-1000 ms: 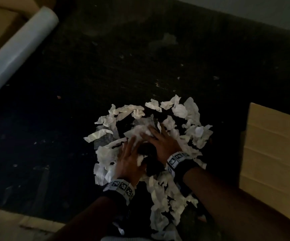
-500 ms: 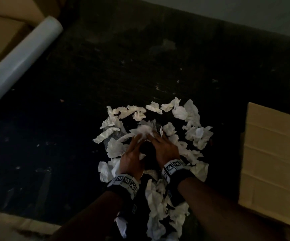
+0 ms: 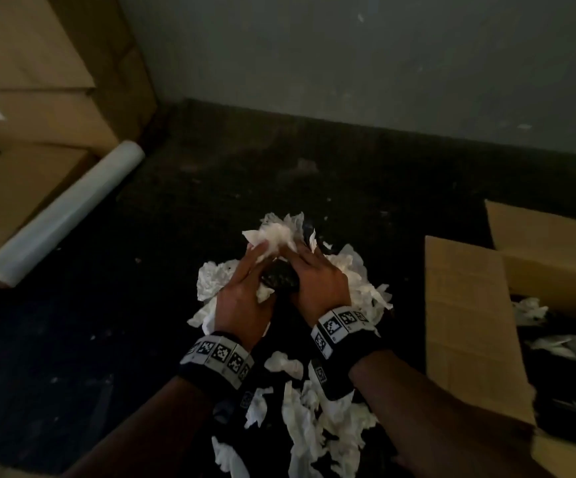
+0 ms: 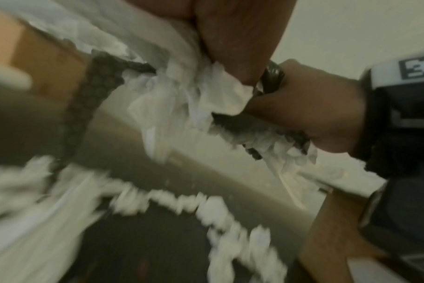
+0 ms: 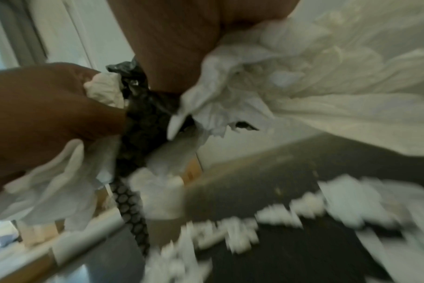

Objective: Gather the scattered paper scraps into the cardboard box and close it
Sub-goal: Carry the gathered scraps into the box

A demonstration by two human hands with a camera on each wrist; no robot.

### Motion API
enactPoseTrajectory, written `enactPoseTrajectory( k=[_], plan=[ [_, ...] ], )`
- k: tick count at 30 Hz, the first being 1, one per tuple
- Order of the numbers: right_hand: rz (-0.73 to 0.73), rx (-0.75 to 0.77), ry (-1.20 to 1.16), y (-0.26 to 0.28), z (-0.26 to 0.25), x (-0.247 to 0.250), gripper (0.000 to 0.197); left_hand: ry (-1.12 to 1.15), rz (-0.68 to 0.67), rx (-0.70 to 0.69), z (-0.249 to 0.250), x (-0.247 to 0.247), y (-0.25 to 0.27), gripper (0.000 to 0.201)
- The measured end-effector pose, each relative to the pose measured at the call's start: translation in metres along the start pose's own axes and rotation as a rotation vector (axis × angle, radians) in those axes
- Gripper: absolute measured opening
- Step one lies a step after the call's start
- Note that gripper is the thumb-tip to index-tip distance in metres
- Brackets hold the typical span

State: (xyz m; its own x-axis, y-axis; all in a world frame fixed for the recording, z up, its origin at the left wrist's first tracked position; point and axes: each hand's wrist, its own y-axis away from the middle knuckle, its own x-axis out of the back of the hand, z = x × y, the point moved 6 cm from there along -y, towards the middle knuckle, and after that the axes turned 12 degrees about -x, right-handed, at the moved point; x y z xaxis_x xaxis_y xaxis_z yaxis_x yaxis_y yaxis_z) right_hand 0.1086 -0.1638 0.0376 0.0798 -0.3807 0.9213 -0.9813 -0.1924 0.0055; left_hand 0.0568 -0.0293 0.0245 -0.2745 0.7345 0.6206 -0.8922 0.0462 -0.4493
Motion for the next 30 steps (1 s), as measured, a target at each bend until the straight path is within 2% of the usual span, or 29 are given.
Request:
enactPoseTrajectory(
  k=[7,11,16,22,27,30],
  plan=[
    [0.204,0.039,-0.049,0.01,-0.001,0.106,0.058,-0.044,0.106,-0.169,0.086,0.028,-0.053,0.061],
    [0.281,0.005,-0.036,0.023,0.035,0.165,0.058,-0.015,0.114,-0.258,0.147,0.011,-0.082,0.06],
    [0.341,-0.088,-0.013,0.052,0.117,0.236,0.054,0.073,0.07,-0.33,0.234,-0.051,-0.106,0.057],
    [0.38,-0.239,0.084,0.102,0.238,0.301,0.05,0.214,-0.067,-0.388,0.331,-0.159,-0.119,0.058],
    [0.303,-0.38,0.093,0.136,0.34,0.316,0.044,0.307,-0.237,-0.381,0.383,-0.255,-0.114,0.053],
    [0.196,-0.472,0.09,0.143,0.398,0.303,0.036,0.303,-0.366,-0.301,0.392,-0.309,-0.106,0.055]
  ],
)
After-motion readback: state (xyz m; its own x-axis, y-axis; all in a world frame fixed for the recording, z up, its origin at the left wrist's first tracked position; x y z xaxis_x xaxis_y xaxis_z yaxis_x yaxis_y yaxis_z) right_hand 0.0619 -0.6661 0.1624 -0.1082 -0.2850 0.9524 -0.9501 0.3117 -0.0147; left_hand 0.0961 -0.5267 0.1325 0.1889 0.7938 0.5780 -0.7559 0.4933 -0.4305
